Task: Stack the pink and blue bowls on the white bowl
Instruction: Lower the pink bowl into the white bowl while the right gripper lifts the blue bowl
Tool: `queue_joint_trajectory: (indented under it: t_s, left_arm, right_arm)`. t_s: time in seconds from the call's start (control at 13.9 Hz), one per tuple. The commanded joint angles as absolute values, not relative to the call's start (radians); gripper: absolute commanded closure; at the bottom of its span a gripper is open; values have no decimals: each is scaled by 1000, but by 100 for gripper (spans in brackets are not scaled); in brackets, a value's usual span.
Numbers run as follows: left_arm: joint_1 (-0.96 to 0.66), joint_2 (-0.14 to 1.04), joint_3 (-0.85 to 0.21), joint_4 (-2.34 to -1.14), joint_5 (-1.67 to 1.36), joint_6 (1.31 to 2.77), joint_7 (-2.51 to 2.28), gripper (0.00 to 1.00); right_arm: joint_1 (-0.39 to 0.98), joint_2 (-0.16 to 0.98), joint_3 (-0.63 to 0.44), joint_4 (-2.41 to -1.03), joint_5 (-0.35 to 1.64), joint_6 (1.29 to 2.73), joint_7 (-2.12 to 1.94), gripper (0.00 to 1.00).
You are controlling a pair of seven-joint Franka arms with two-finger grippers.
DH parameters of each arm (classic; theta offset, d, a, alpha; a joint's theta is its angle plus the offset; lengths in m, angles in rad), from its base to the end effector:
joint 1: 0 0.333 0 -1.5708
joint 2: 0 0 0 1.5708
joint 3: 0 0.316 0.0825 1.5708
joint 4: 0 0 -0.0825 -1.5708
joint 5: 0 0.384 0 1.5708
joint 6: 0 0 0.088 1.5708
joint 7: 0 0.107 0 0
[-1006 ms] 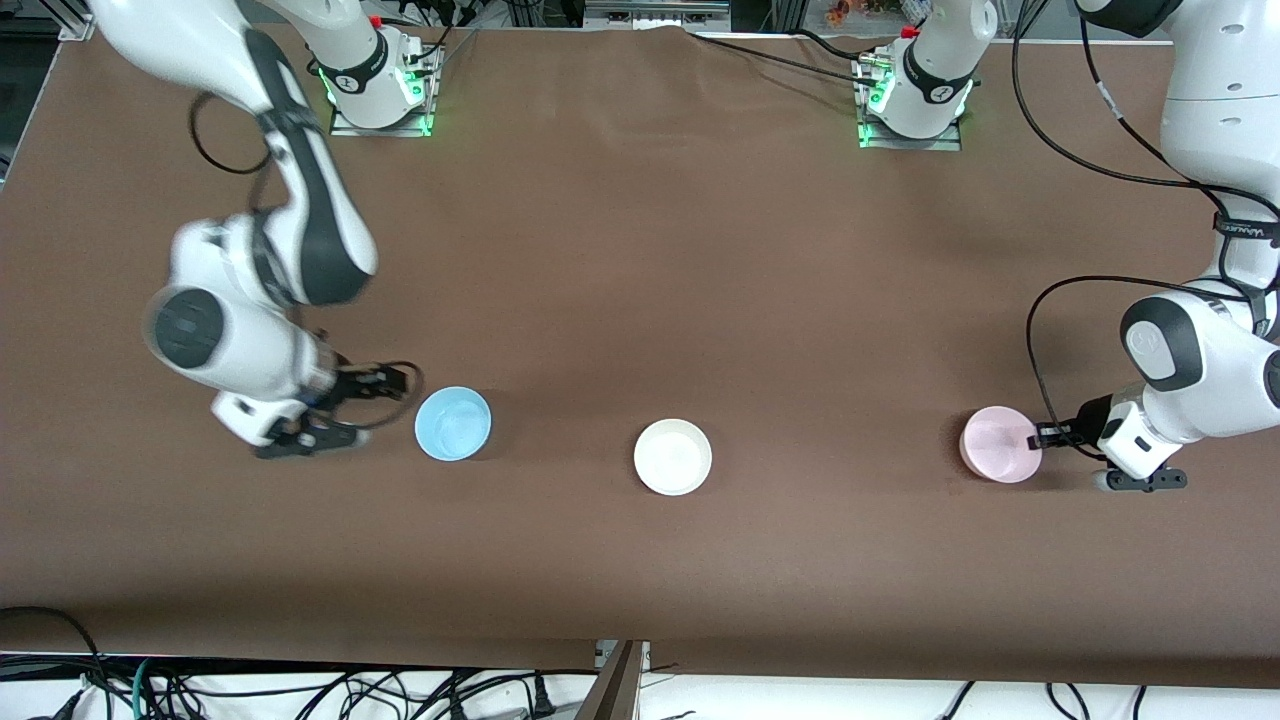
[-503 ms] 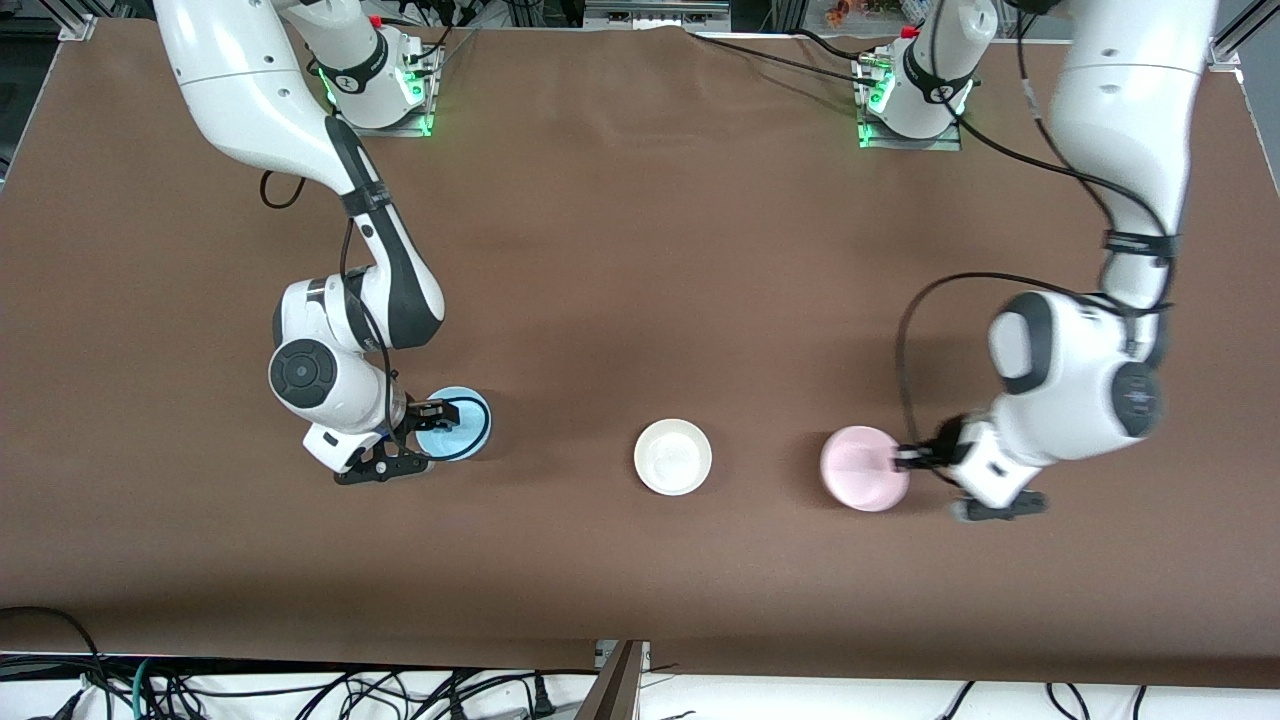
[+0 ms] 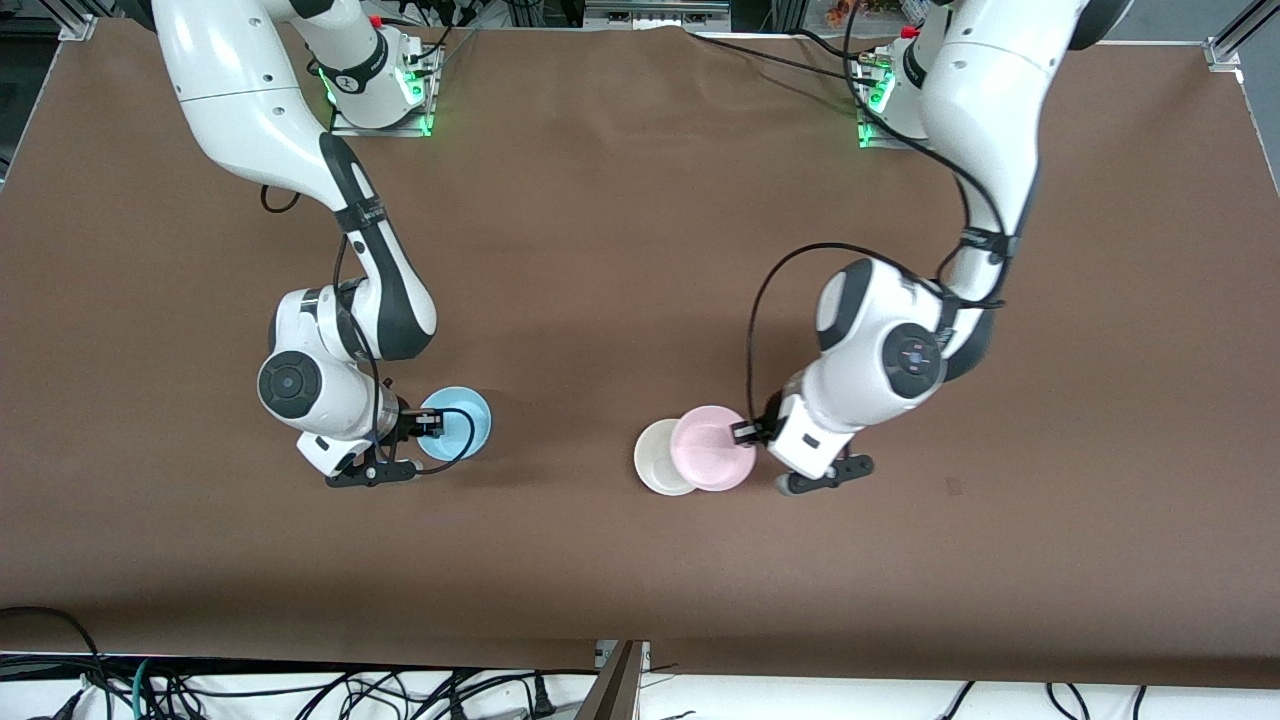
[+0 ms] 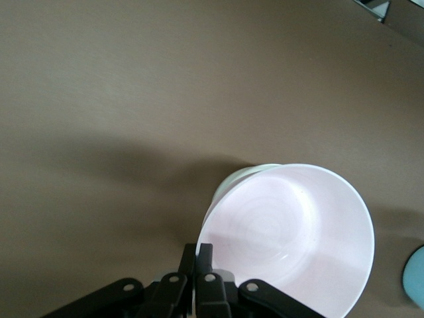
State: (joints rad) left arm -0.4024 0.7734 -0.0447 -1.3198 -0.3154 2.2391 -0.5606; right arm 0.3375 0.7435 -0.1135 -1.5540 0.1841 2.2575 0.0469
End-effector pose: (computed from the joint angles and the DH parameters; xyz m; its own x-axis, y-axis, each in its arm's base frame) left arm 0.6824 -0.3281 0.2902 0.9543 0.2921 -0.0627 0.2967 -0.9022 0.3130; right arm 0.6795 0.1715 0.2084 0.9954 0.0872 -0.0386 0.0849 -0.9946 -0.0597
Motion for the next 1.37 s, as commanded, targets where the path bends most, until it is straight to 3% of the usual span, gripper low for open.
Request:
queue_joint_trajectory:
  t_s: [0.0,0.14,0.36,0.72,1.29]
  left_arm:
    - [-457,859,-28,-1226,-322,2278,-633,100]
    - [-471,876,-28,-1223,-321,2292,-635,100]
    - [-482,876,-28,-1235,-308,2293,-634,100]
    - [-480,874,-29,-1246,-256,2287,-627,100]
    - [-482,896,-31,-1267,-230,2293,-630,100]
  right_arm:
    - [328,752,-110,-1542,213,2255,45,83]
    - [328,752,-110,-1536,213,2255,38,100]
    - [328,738,-114,-1523,213,2234,43,100]
    - [330,738,-110,-1301,227,1990,138,100]
    - [425,750,-77,-1259,227,2011,449,100]
